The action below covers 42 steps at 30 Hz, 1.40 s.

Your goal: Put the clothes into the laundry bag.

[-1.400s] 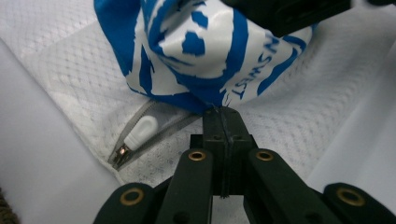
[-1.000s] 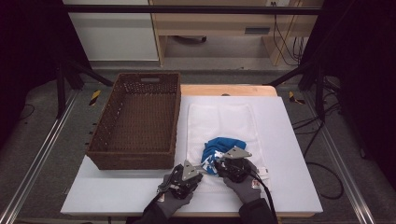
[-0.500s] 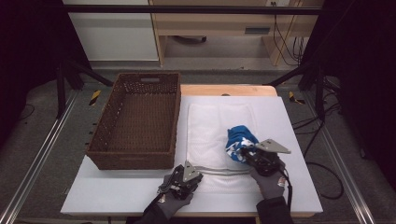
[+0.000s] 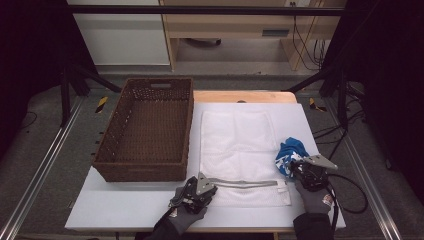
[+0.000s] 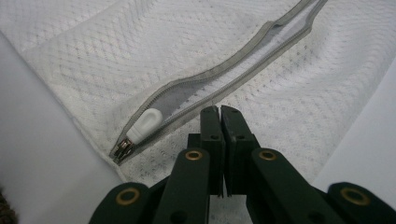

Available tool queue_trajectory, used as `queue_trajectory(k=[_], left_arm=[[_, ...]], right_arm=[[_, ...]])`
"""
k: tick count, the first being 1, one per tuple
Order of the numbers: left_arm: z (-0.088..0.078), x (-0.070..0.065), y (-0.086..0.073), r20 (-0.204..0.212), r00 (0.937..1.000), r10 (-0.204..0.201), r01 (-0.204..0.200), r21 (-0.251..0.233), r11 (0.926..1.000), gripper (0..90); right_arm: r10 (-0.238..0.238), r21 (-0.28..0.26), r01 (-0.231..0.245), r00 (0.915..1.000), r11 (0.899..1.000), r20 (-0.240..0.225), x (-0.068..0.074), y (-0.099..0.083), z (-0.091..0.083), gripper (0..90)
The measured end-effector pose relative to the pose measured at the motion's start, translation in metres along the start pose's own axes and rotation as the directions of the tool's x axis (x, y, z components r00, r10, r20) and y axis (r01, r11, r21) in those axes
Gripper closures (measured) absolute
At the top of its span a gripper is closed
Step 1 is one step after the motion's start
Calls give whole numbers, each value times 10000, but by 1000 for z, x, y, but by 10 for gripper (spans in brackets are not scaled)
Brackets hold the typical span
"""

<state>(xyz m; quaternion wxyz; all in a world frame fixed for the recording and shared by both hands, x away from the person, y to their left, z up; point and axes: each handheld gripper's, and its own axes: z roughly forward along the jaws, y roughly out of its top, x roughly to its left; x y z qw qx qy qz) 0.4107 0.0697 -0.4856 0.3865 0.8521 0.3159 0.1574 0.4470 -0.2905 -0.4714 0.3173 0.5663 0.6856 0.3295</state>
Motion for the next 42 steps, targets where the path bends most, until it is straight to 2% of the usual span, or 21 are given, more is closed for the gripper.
queue_trajectory(k=[4,7,10,14,16,17,19,21,25,27,30,34,37,40,42], left_arm=[[0,-1,0,-87,9999,60,-60,0,10000,877],[0,-2,1,-174,9998,75,-75,29,10000,856],[0,-1,2,-241,9997,10,-9,47,10000,834],[0,1,2,-271,9996,-36,39,92,9999,830],[0,1,3,-322,9995,-18,22,120,9999,834],[0,1,3,-338,9994,-15,19,111,9999,851],[-1,1,4,-343,9994,-105,105,-1,9999,868],[-4,0,6,-355,9993,-93,86,-192,9998,885],[-7,-5,10,-165,9999,-14,8,-370,9993,890],[-6,-7,9,-96,9999,51,-54,-297,9995,888],[-2,-9,8,-67,9999,127,-128,-129,9998,888],[2,-10,5,-10,9999,137,-137,27,9999,889],[3,-10,4,-31,9999,161,-161,37,9999,888],[3,-10,4,-10,9999,152,-152,56,9999,887],[3,-10,4,-25,9998,172,-172,66,9998,887]], right_arm=[[-47,44,47,9999,10000,97,1,-5,8,579],[-134,28,134,9999,9999,35,2,-6,7,460],[-1,-63,1,10000,10000,-15,0,-2,1,348],[-6,-838,-1,10000,9965,-79,-1,9,-20,276],[5,-1281,-18,10000,9918,-97,0,15,-33,272],[-119,-1557,81,9997,9878,-235,4,20,-42,274],[-265,-1809,165,9982,9834,-534,12,24,-49,288],[-482,-1998,251,9925,9795,-1120,24,29,-56,307],[-903,-2237,414,9729,9738,-2130,50,35,-60,351],[-1136,-2147,597,9619,9749,-2485,64,35,-57,376],[-1280,-1729,769,9429,9819,-3075,83,31,-45,425],[-1582,-1060,1285,9218,9860,-3540,103,20,-26,504],[-1776,-530,1703,9091,9840,-3767,115,10,-13,549],[-1926,-251,1979,9053,9799,-3786,119,4,-5,575],[-1882,-109,1990,9058,9799,-3797,121,1,-2,583]])
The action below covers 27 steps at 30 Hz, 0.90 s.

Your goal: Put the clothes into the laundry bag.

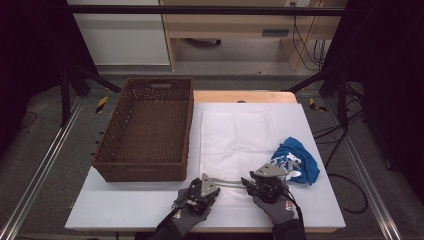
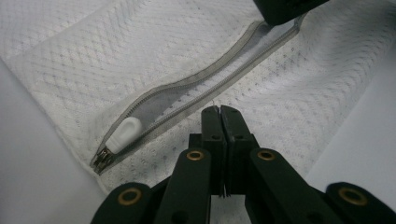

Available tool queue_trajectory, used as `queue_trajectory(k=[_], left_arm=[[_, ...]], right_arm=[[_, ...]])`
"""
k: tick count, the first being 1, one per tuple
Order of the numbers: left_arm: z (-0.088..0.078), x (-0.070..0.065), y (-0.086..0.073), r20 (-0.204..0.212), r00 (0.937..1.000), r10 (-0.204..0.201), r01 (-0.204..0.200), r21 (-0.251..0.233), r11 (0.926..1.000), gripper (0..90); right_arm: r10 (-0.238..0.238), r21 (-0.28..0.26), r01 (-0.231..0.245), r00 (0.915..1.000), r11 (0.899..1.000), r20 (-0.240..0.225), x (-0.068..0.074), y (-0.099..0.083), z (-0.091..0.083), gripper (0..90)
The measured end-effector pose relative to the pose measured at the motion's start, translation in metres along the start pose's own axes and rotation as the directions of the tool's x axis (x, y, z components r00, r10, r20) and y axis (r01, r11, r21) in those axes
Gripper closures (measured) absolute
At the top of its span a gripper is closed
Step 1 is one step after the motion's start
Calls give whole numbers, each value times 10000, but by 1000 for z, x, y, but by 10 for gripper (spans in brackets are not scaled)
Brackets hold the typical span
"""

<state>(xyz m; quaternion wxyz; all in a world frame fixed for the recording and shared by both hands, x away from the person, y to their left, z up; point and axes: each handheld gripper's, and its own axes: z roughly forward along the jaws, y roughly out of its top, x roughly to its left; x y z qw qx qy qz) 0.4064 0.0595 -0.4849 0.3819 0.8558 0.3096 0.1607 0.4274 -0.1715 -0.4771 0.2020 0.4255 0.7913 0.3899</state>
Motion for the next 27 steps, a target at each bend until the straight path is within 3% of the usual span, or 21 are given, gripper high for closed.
queue_trajectory(k=[5,9,15,18,27], left_arm=[[0,-1,0,-39,10000,-2,2,16,10000,886],[0,-1,0,-51,10000,-14,14,28,10000,886],[1,0,1,-36,10000,-23,23,29,10000,886],[0,0,1,-39,10000,-25,26,88,10000,885],[0,1,2,34,10000,-39,39,143,9999,876]], right_arm=[[-39,273,40,10000,9996,-23,1,-5,11,585],[-195,153,195,9998,9997,39,2,-6,12,602],[-324,131,320,9989,9994,329,2,-6,13,844],[-121,129,118,9996,9998,261,0,-5,12,884],[7,-770,2,9999,9970,124,-6,12,-4,891]])
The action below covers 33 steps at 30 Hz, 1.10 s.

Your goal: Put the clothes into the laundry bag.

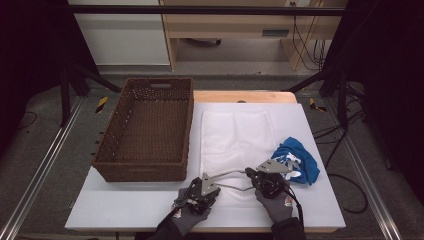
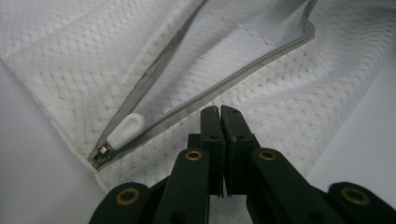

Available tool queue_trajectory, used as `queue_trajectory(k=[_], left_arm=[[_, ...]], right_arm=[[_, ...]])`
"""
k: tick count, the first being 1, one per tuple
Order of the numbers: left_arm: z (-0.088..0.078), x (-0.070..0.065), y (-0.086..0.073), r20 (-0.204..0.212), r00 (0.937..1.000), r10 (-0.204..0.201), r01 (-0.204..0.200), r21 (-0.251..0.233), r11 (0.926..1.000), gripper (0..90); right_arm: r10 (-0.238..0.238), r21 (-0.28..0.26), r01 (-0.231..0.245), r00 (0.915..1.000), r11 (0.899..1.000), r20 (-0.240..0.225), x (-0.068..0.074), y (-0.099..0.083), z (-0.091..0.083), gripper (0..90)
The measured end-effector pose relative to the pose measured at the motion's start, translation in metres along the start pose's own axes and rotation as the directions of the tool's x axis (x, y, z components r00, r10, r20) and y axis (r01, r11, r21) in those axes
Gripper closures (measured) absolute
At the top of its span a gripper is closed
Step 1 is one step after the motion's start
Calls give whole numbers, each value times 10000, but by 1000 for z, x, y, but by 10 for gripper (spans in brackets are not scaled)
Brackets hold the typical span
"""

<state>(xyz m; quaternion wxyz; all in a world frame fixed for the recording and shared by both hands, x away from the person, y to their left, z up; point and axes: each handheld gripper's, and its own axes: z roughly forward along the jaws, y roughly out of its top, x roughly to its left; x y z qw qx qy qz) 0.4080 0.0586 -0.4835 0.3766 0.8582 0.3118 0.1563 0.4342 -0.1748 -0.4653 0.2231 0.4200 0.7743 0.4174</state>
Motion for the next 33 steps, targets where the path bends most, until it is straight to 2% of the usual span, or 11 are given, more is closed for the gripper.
queue_trajectory(k=[4,7,11,16,18,20,24,26,28,32,33], left_arm=[[0,1,2,98,9999,138,-139,66,9999,851],[-7,3,7,100,9999,119,-116,-213,9997,809],[-19,5,24,-233,9994,258,-279,-927,9953,721],[-17,9,48,-694,9968,385,-470,-1240,9912,630],[-12,11,54,-897,9947,493,-597,-1179,9912,611],[-2,14,58,-963,9944,445,-534,-910,9944,591],[17,17,60,-869,9954,404,-446,-462,9979,582],[25,17,60,-932,9947,426,-456,-303,9985,591],[29,18,60,-898,9954,343,-364,-213,9991,648],[28,19,60,-849,9953,473,-492,-203,9986,870],[28,19,60,-856,9954,429,-453,-271,9986,877]], right_arm=[[72,-326,-79,9998,9994,-198,-4,10,-5,892],[200,-386,-210,9994,9990,-268,-6,11,-8,892],[242,-409,-258,9990,9988,-381,-7,10,-9,892],[261,-462,-280,9988,9985,-419,-7,11,-11,891],[236,-430,-255,9987,9988,-448,-8,11,-11,891],[230,-421,-251,9986,9988,-484,-8,10,-11,891],[218,-517,-244,9985,9984,-498,-8,11,-11,890],[219,-535,-247,9984,9983,-514,-9,11,-11,889],[223,-543,-251,9984,9982,-522,-9,11,-11,889],[218,-491,-245,9982,9985,-554,-7,10,-10,886],[219,-467,-244,9984,9986,-523,-7,10,-9,883]])
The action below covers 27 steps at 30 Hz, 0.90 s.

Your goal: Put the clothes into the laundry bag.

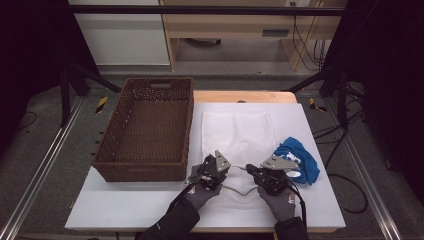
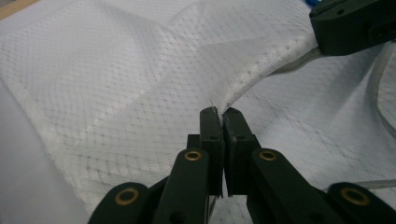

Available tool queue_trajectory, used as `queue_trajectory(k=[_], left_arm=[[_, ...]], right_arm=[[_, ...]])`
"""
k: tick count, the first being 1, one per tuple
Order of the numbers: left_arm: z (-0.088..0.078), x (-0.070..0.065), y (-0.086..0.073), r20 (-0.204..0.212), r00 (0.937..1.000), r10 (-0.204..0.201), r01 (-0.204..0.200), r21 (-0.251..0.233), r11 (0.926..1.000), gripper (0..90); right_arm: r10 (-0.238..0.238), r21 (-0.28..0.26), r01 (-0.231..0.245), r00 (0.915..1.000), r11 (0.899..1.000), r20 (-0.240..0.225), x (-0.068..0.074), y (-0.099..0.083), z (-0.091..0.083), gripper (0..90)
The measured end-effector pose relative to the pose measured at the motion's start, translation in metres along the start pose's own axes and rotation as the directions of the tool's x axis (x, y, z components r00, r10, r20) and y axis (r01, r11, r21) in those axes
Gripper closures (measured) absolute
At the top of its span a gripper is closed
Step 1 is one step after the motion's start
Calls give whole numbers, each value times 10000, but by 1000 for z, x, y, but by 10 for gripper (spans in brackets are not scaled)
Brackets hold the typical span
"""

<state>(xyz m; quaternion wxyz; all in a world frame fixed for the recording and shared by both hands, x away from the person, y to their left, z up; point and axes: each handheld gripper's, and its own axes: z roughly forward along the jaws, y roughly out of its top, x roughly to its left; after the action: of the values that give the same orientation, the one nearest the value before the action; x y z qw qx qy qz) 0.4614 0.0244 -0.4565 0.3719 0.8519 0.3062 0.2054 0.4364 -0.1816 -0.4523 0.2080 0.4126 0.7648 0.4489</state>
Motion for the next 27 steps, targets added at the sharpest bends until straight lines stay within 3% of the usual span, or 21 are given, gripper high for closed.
queue_trajectory(k=[3,6,7,8,12,15,18,19,20,21,22,27], left_arm=[[-2,3,1,85,9999,-65,65,-11,10000,883],[-7,7,1,256,9991,-323,329,-210,9992,884],[-7,7,1,256,9991,-323,329,-210,9992,884],[-9,9,2,348,9982,-482,495,-366,9981,884],[-11,11,3,444,9971,-616,637,-482,9968,883],[-12,12,3,606,9952,-771,807,-594,9950,882],[-12,13,3,623,9947,-822,859,-599,9945,881],[-12,13,3,658,9944,-832,872,-604,9944,879],[-12,13,3,658,9944,-832,872,-604,9944,876],[-12,13,3,641,9948,-788,827,-604,9947,876],[-11,11,2,629,9956,-701,738,-582,9956,861],[-9,9,1,485,9971,-593,619,-551,9966,763]], right_arm=[[12,36,-12,10000,10000,36,1,-1,1,854],[-47,-6,48,9998,10000,200,1,-3,-1,682],[-47,-6,48,9998,10000,200,1,-3,-1,682],[-152,-50,153,9993,9999,341,3,-5,-2,582],[-232,55,229,9985,9997,496,6,-12,-1,479],[-607,297,582,9941,9979,898,9,-19,4,442],[-871,526,809,9877,9953,1302,9,-21,12,504],[-1134,712,1034,9814,9921,1549,9,-21,16,601],[-1134,712,1034,9814,9921,1549,9,-21,16,601],[-1189,721,1083,9792,9915,1645,9,-22,17,674],[-1132,717,1023,9787,9922,1714,7,-21,16,785],[-813,363,765,9845,9964,1555,3,-16,10,875]])
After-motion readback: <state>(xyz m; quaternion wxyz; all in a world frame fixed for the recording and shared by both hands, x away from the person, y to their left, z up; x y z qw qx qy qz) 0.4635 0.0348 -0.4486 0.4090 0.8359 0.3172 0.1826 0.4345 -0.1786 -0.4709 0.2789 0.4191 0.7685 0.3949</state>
